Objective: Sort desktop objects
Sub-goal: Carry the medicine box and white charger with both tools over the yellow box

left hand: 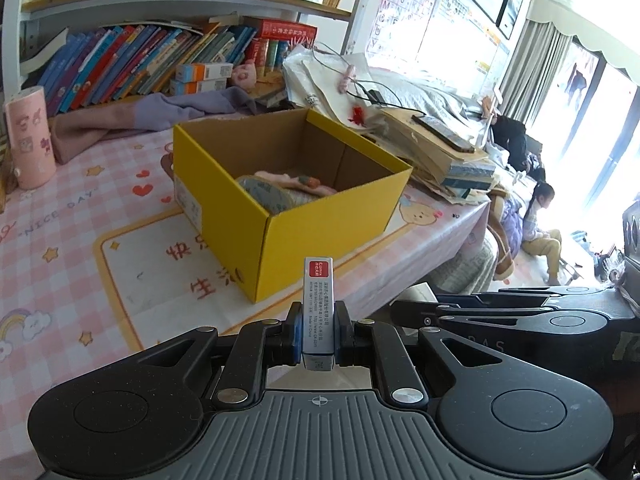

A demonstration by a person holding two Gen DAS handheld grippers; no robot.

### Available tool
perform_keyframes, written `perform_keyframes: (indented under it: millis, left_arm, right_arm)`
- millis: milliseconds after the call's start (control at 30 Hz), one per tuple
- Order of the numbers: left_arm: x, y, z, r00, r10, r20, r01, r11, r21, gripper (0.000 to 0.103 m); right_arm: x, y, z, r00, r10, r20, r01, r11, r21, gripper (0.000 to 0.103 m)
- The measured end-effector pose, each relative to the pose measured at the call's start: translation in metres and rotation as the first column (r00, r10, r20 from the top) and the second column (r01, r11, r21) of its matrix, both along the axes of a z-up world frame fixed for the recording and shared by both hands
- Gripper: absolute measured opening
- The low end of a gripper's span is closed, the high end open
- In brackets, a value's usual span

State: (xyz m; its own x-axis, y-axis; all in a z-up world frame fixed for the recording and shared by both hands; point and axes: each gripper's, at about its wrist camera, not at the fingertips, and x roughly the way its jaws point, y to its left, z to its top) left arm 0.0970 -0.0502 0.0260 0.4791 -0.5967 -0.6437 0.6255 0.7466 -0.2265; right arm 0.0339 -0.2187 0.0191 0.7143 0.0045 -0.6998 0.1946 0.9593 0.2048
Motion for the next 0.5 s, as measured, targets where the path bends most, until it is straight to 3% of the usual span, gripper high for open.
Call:
perform_keyframes:
  millis: [333, 500]
  left_arm:
    - [0.027, -0.042, 0.015, 0.996, 0.044, 0.081, -0.042, 0.999, -0.03, 0.013]
    - [0.043, -0.067, 0.027, 0.988, 0.088, 0.13, -0.082, 0.995, -0.052, 0.013]
  right_arm:
    - [0.035, -0.041, 0.009, 0.997, 0.037, 0.06, -0.035, 0.999, -0.037, 0.024]
    - [0.058, -0.069, 0.027, 0.988, 0.072, 0.134, -0.062, 0.995, -0.079, 0.024]
